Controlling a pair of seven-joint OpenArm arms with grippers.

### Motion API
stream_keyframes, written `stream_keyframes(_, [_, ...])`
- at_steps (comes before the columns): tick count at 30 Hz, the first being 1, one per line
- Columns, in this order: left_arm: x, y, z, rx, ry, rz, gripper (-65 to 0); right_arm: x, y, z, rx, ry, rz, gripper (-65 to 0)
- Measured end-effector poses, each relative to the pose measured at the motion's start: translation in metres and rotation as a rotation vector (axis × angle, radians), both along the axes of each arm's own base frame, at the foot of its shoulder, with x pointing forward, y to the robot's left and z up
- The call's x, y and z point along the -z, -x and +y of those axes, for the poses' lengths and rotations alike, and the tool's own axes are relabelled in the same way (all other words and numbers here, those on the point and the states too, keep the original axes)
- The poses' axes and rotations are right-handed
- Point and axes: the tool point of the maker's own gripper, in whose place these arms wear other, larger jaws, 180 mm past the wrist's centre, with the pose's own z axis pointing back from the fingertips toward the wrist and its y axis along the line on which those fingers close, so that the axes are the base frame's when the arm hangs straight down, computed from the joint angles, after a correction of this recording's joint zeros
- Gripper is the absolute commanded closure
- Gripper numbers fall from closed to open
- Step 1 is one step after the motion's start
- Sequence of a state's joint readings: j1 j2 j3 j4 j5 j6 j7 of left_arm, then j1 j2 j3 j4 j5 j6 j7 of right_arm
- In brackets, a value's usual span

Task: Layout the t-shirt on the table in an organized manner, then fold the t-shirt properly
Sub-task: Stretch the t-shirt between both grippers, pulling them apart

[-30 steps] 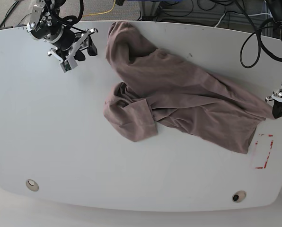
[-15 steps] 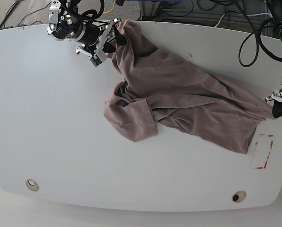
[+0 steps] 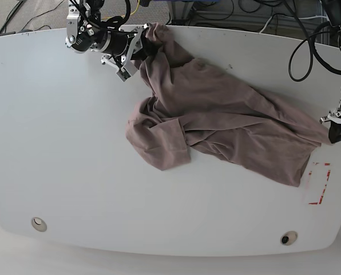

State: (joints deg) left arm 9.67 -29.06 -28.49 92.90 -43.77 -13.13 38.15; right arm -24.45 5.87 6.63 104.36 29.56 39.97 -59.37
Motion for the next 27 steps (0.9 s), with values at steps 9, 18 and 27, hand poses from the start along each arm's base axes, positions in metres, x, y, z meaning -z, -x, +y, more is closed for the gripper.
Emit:
stream_keyframes(9, [0.000,0.000,0.000,0.000,0.000,0.000,0.0,-0.007,-0.020,-0.033,0.062,0.059,-0.047,0.0])
stream_keyframes(18, [0.004,0.000,-0.008,0.026,0.002,0.014,0.0,-0.037,-0.077,-0.132,0.205,0.243,-0.191,-0.2])
stream_keyframes(27, [0.013,0.000,-0.019,0.057,0.015,0.040,0.0,-0.050,-0.112,-0.167,0.215,0.295,-0.238,-13.6])
